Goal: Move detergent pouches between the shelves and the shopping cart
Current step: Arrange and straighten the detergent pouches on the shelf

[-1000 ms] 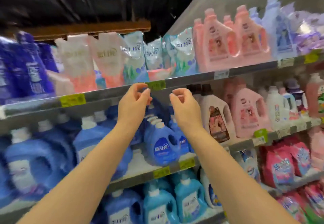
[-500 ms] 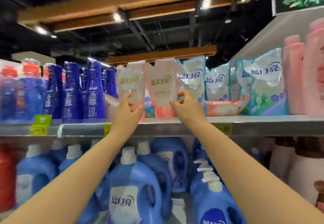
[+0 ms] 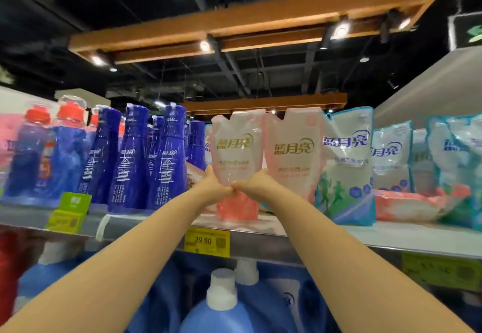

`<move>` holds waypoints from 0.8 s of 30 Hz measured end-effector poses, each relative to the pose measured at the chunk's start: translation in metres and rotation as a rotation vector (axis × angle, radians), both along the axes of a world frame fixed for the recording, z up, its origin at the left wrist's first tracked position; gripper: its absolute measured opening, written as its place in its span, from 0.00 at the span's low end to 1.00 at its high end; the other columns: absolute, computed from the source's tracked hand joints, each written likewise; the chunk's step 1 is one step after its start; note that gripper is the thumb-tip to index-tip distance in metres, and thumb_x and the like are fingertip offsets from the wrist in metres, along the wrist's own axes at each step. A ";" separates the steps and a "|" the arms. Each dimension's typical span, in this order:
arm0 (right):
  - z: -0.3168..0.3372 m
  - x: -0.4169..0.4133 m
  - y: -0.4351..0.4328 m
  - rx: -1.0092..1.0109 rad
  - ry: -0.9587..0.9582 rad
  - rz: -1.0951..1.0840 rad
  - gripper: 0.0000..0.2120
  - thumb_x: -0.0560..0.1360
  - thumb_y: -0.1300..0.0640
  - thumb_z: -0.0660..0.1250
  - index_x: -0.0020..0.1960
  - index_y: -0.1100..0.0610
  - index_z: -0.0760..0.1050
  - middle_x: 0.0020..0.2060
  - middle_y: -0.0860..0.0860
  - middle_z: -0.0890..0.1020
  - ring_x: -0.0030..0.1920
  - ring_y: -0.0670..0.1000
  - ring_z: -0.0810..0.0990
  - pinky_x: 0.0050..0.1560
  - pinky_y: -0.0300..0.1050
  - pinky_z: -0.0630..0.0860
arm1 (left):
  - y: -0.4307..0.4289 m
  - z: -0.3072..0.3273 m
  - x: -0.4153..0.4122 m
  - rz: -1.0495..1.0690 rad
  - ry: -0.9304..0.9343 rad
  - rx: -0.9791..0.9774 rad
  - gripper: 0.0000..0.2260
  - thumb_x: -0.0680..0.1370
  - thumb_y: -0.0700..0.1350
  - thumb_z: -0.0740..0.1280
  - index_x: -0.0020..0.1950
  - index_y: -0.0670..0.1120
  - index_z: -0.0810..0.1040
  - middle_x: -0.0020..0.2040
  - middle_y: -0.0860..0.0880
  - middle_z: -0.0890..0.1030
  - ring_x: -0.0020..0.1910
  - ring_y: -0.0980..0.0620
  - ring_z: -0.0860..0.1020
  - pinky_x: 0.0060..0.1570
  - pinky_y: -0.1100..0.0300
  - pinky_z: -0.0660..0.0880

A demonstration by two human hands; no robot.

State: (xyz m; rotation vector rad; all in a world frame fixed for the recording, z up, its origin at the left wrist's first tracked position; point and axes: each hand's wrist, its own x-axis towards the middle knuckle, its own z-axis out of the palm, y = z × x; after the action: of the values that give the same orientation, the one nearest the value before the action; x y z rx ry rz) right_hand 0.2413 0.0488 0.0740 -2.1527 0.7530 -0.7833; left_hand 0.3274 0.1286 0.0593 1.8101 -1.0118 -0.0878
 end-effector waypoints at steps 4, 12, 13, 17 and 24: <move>-0.001 0.011 0.002 0.041 -0.087 -0.076 0.37 0.71 0.52 0.71 0.69 0.62 0.52 0.63 0.57 0.71 0.60 0.54 0.74 0.59 0.46 0.74 | -0.011 -0.003 0.025 -0.162 0.090 -0.078 0.37 0.70 0.39 0.72 0.72 0.52 0.54 0.63 0.46 0.73 0.58 0.49 0.76 0.54 0.53 0.77; 0.004 0.004 0.029 -0.122 -0.150 -0.187 0.31 0.75 0.53 0.68 0.69 0.64 0.57 0.63 0.58 0.74 0.61 0.57 0.75 0.53 0.45 0.72 | 0.000 0.000 0.016 -0.295 0.058 -0.361 0.38 0.70 0.36 0.73 0.72 0.54 0.57 0.57 0.53 0.73 0.59 0.51 0.72 0.61 0.49 0.72; 0.006 0.003 0.034 -0.147 -0.185 -0.188 0.30 0.75 0.53 0.68 0.69 0.64 0.57 0.63 0.57 0.74 0.61 0.57 0.75 0.52 0.44 0.72 | 0.006 0.003 0.011 -0.294 0.047 -0.401 0.39 0.70 0.35 0.72 0.73 0.54 0.55 0.57 0.52 0.73 0.58 0.50 0.72 0.61 0.50 0.71; 0.012 -0.014 0.061 -0.235 -0.313 -0.188 0.27 0.74 0.54 0.68 0.67 0.61 0.59 0.63 0.57 0.74 0.62 0.58 0.74 0.59 0.48 0.71 | 0.033 0.014 -0.008 -0.261 -0.062 -0.498 0.38 0.70 0.38 0.72 0.73 0.57 0.56 0.59 0.52 0.75 0.58 0.49 0.74 0.59 0.52 0.71; 0.010 -0.077 0.111 -0.284 -0.371 -0.210 0.26 0.74 0.53 0.68 0.67 0.57 0.61 0.61 0.53 0.74 0.60 0.57 0.75 0.56 0.47 0.71 | 0.077 0.013 -0.065 -0.246 -0.226 -0.523 0.35 0.70 0.43 0.72 0.71 0.56 0.58 0.54 0.55 0.76 0.54 0.47 0.77 0.55 0.52 0.73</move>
State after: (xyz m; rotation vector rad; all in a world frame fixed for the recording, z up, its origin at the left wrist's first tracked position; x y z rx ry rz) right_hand 0.1643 0.1600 0.0838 -2.0986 0.7095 -1.4286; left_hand 0.2620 0.2061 0.0719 1.2329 -1.2767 0.2186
